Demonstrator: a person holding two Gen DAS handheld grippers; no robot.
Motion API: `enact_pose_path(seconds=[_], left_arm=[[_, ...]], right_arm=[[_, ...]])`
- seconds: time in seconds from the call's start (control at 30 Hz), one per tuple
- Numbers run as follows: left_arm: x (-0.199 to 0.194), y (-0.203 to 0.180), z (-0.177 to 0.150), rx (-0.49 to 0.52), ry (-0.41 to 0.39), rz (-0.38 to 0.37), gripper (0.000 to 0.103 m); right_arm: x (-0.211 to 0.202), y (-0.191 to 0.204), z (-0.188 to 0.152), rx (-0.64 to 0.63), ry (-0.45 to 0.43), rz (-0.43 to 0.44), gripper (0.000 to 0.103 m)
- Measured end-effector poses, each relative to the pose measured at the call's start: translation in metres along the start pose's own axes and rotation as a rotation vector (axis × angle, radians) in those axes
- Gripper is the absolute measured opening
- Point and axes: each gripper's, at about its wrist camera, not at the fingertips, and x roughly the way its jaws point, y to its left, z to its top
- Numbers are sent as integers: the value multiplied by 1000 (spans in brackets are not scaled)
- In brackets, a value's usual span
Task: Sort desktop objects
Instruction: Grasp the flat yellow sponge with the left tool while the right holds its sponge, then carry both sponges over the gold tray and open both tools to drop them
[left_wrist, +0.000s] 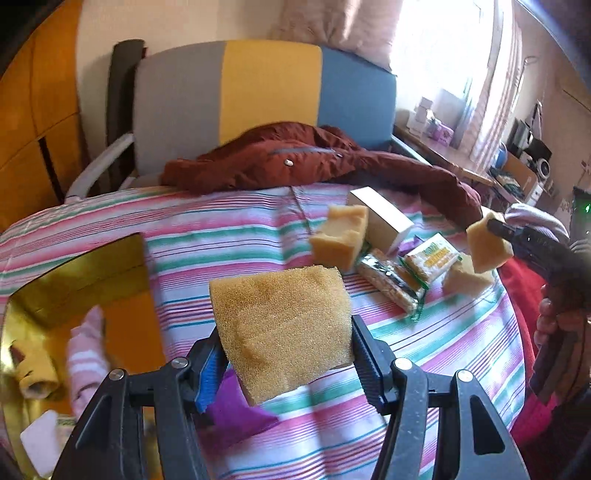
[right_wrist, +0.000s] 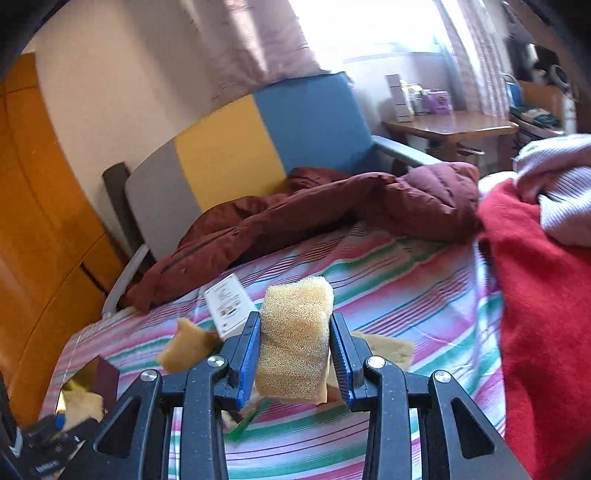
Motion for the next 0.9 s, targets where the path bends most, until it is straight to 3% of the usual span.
enact_pose_path(seconds=[0.5,0.73,0.9], left_arm=[[-62,136,-43,-241,-42,183,62],[-78,185,-65,-331,-52,256,62],[-81,211,-74,-369,-58,305,62]], right_arm=[[6,47,-16,-121,71,66,36],[3,108,-26,-199,110,152,36],[-2,175,-42,-273,158,274,36]])
